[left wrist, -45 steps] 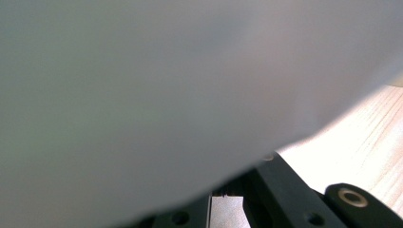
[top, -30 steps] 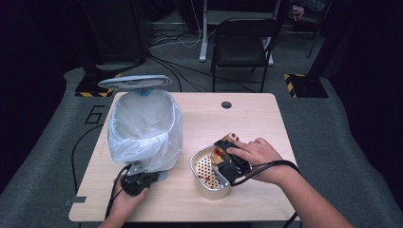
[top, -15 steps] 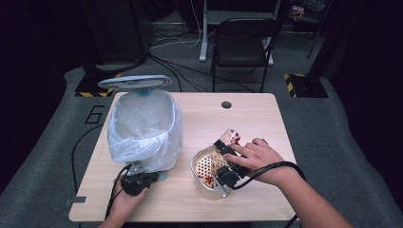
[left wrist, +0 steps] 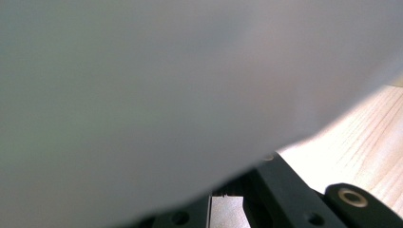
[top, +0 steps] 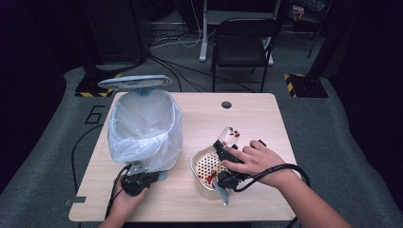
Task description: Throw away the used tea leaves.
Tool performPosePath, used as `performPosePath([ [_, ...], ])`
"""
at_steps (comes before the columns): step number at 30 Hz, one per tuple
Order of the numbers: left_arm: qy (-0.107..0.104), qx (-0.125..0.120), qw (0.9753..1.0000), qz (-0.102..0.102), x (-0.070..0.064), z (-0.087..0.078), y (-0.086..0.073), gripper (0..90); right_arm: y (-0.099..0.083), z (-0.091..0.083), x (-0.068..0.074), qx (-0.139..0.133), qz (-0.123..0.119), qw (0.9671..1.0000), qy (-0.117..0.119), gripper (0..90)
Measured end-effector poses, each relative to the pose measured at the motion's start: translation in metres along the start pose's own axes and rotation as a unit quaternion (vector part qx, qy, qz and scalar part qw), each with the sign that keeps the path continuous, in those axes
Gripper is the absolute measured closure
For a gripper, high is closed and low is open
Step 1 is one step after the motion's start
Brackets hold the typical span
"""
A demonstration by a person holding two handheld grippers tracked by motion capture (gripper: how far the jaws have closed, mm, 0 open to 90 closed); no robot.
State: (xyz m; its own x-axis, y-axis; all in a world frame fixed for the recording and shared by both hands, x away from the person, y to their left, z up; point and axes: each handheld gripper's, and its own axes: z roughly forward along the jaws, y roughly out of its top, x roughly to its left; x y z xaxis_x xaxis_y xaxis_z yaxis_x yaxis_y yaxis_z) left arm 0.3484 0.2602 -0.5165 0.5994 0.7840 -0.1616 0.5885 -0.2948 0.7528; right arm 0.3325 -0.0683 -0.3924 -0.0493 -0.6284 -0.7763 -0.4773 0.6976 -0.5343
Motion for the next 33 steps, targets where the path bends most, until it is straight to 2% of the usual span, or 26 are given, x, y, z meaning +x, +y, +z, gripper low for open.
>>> performPosePath([
  [2,0.003,0.000,1.0000,-0.003,-0.0003,0.0001,-0.0002,90.0,0.0003,0.0001,-0.0003,-0.001,-0.016,0.9999,0.002,50.2],
  [3,0.002,0.000,1.0000,-0.002,-0.0001,0.0001,-0.0001,90.0,-0.0004,0.0000,-0.0030,-0.005,-0.042,0.9990,0.014,50.2],
  [4,0.001,0.000,1.0000,-0.001,0.0000,0.0000,-0.0001,90.0,-0.0002,0.0000,-0.0025,-0.004,-0.041,0.9991,0.012,50.1],
  [6,0.002,0.000,1.0000,-0.001,-0.0001,0.0001,-0.0001,90.0,0.0020,0.0023,0.0021,-0.016,-0.009,0.9998,-0.005,50.2],
  [8,0.002,0.000,1.0000,-0.001,-0.0001,0.0000,-0.0001,90.0,0.0015,0.0015,-0.0005,-0.010,-0.035,0.9993,0.003,50.2],
  [10,0.001,0.000,1.0000,-0.001,-0.0001,0.0000,-0.0001,90.0,0.0017,0.0012,-0.0007,-0.013,-0.026,0.9996,0.000,50.3],
  [28,0.002,0.000,1.0000,-0.002,-0.0002,0.0001,-0.0001,90.0,0.0024,0.0004,-0.0028,-0.018,-0.029,0.9994,-0.003,50.3],
  [32,0.001,0.000,1.0000,-0.002,-0.0002,0.0001,-0.0001,90.0,0.0021,-0.0007,-0.0041,-0.019,-0.025,0.9995,-0.010,50.3],
  [33,-0.001,0.001,1.0000,0.003,0.0005,-0.0001,0.0001,90.0,0.0018,-0.0008,-0.0048,-0.020,-0.026,0.9994,-0.009,50.3],
])
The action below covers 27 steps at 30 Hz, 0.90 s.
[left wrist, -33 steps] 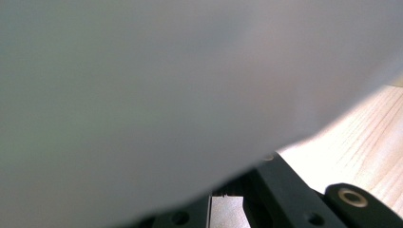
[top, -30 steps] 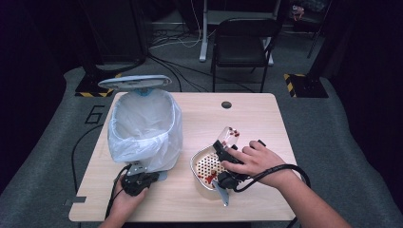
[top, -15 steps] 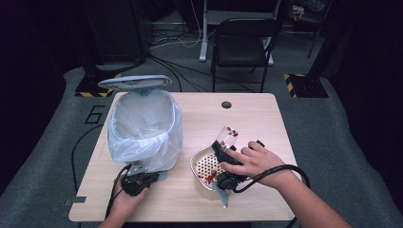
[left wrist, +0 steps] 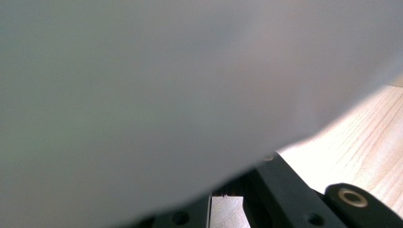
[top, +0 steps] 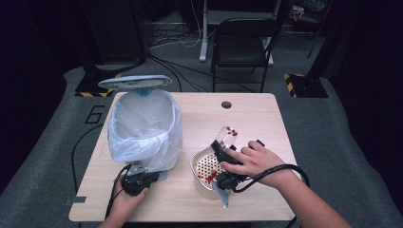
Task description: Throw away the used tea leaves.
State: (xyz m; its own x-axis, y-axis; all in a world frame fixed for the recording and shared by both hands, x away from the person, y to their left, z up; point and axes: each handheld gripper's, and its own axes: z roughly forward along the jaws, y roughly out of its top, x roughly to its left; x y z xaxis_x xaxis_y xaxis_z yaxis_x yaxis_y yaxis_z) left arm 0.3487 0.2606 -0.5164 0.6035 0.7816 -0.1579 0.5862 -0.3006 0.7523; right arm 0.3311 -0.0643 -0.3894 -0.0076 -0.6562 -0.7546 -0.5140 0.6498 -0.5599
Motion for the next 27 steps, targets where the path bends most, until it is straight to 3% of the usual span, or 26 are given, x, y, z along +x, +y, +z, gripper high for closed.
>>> performPosePath([
  [1,-0.001,0.000,1.0000,0.002,0.000,0.000,0.000,90.0,0.000,0.000,0.000,0.000,0.000,1.0000,0.000,50.3],
  [2,-0.002,-0.007,0.9999,-0.007,-0.001,0.001,0.000,90.0,-0.001,-0.002,-0.003,0.010,-0.016,0.9998,0.006,50.3],
  [3,-0.003,-0.007,1.0000,-0.006,-0.001,0.001,0.000,90.0,-0.001,-0.001,0.000,0.002,0.011,0.9999,-0.003,50.3],
  [4,-0.003,-0.007,1.0000,-0.006,-0.001,0.001,0.000,90.0,0.000,0.000,0.000,-0.003,0.017,0.9998,-0.007,50.3],
  [6,-0.002,-0.007,1.0000,-0.006,-0.001,0.001,0.000,90.0,-0.001,-0.003,-0.003,0.010,-0.016,0.9998,0.008,50.3],
  [8,-0.001,-0.006,1.0000,-0.001,0.000,0.000,0.000,90.0,-0.001,-0.003,-0.004,0.007,-0.014,0.9998,0.007,50.2],
  [9,-0.001,-0.004,1.0000,0.007,0.001,0.000,0.001,90.0,-0.001,-0.003,-0.005,0.004,-0.006,0.9999,0.008,50.2],
  [10,-0.001,-0.009,0.9999,-0.012,-0.002,0.001,0.000,90.0,-0.002,-0.004,-0.006,0.000,0.005,1.0000,0.008,50.2],
  [11,0.001,-0.010,0.9998,-0.015,-0.002,0.001,0.000,90.0,-0.003,-0.005,-0.008,-0.007,0.014,0.9998,0.012,50.2],
  [12,0.002,-0.009,0.9998,-0.016,-0.002,0.001,0.000,90.0,-0.003,-0.005,-0.007,-0.009,0.044,0.9990,0.005,50.2],
  [14,0.002,0.002,1.0000,0.000,0.000,0.000,0.000,90.0,-0.006,-0.006,-0.012,-0.023,0.058,0.9980,0.007,50.1],
  [15,0.002,0.000,1.0000,-0.004,0.000,0.000,0.000,90.0,-0.008,-0.007,-0.015,-0.030,0.064,0.9974,0.017,50.1],
  [16,0.002,-0.001,1.0000,-0.004,0.000,0.000,0.000,90.0,-0.009,-0.010,-0.012,-0.021,0.100,0.9944,0.028,50.1],
  [17,0.002,-0.001,1.0000,-0.004,0.000,0.000,0.000,90.0,-0.011,-0.009,-0.020,-0.040,0.081,0.9958,0.012,50.1],
  [18,-0.002,0.000,1.0000,0.003,0.000,0.000,0.000,90.0,-0.013,-0.011,-0.015,-0.031,0.122,0.9916,0.029,50.1],
  [19,-0.001,0.000,1.0000,-0.001,0.000,0.000,0.000,90.0,-0.015,-0.009,-0.018,-0.045,0.113,0.9925,0.013,50.0],
  [20,0.002,-0.001,1.0000,-0.004,-0.001,0.000,0.000,90.0,-0.017,-0.009,-0.024,-0.052,0.102,0.9933,0.017,49.9],
  [21,-0.001,0.001,1.0000,0.001,0.000,0.000,0.000,90.0,-0.020,-0.006,-0.018,-0.064,0.127,0.9897,0.012,49.9],
  [22,0.002,-0.001,1.0000,-0.004,-0.001,0.000,0.000,90.0,-0.023,-0.007,-0.026,-0.069,0.120,0.9903,0.015,49.9],
  [24,0.003,-0.001,1.0000,-0.005,-0.001,0.000,0.000,90.0,-0.028,-0.006,-0.027,-0.084,0.157,0.9837,0.025,49.9],
  [27,0.002,-0.001,1.0000,-0.004,-0.001,0.000,0.000,90.0,-0.040,-0.001,-0.034,-0.107,0.183,0.9766,0.040,49.9],
])
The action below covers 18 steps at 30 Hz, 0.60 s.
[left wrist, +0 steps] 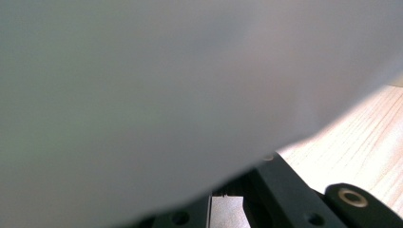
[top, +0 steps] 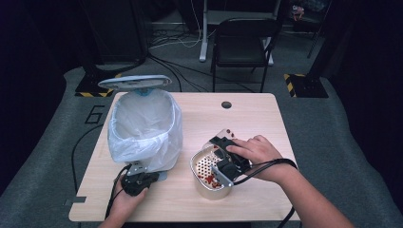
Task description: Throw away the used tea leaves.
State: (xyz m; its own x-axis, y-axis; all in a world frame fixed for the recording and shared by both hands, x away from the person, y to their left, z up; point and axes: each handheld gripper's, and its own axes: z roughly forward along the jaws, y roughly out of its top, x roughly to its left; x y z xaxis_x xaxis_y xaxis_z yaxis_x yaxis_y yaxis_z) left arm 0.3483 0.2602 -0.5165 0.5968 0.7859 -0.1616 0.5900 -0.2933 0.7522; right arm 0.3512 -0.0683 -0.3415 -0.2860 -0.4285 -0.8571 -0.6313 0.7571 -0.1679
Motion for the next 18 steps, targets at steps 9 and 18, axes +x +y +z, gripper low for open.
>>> performPosePath([
  [9,0.000,0.000,1.0000,0.000,0.000,0.000,0.000,90.0,-0.033,0.013,-0.010,-0.065,0.163,0.9837,0.041,49.8],
  [18,0.000,0.000,1.0000,-0.001,0.000,0.000,0.000,90.0,-0.056,0.014,-0.018,-0.111,0.438,0.8841,0.119,49.9],
])
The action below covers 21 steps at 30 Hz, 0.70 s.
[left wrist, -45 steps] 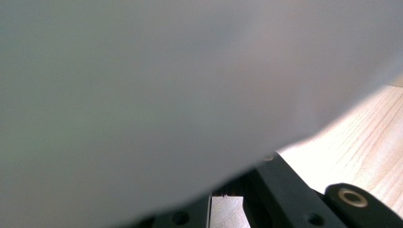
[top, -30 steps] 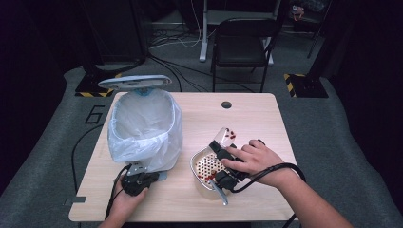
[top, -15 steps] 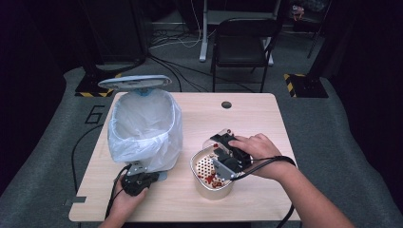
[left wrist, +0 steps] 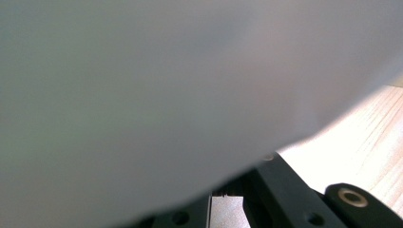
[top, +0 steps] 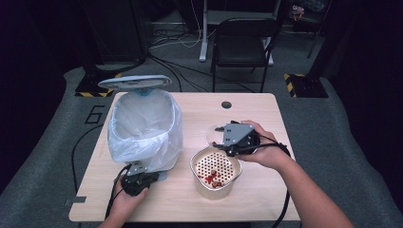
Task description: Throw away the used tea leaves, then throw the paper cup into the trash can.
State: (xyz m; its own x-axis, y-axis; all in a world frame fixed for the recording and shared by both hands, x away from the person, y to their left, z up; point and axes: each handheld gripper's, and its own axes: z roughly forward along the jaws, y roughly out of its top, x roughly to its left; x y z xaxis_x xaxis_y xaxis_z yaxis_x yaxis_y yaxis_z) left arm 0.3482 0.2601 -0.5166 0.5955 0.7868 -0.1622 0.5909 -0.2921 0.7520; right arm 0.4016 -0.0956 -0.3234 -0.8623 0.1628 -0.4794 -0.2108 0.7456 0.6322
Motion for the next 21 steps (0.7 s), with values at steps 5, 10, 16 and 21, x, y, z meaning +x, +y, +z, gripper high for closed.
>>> performPosePath([
  [5,-0.001,-0.002,1.0000,0.000,0.000,0.000,0.000,90.0,0.000,-0.003,-0.012,-0.036,0.102,0.9938,0.027,49.8],
  [10,-0.002,-0.004,1.0000,-0.001,0.000,0.001,0.000,90.0,0.004,-0.003,-0.020,-0.049,0.143,0.9880,0.031,49.8],
  [16,0.000,0.000,1.0000,0.000,0.000,0.000,0.000,90.0,0.013,0.002,-0.022,-0.050,0.158,0.9854,0.040,49.9],
  [21,0.000,0.000,1.0000,0.000,0.000,0.000,0.000,90.0,0.024,0.004,-0.023,-0.060,0.170,0.9821,0.054,49.9],
])
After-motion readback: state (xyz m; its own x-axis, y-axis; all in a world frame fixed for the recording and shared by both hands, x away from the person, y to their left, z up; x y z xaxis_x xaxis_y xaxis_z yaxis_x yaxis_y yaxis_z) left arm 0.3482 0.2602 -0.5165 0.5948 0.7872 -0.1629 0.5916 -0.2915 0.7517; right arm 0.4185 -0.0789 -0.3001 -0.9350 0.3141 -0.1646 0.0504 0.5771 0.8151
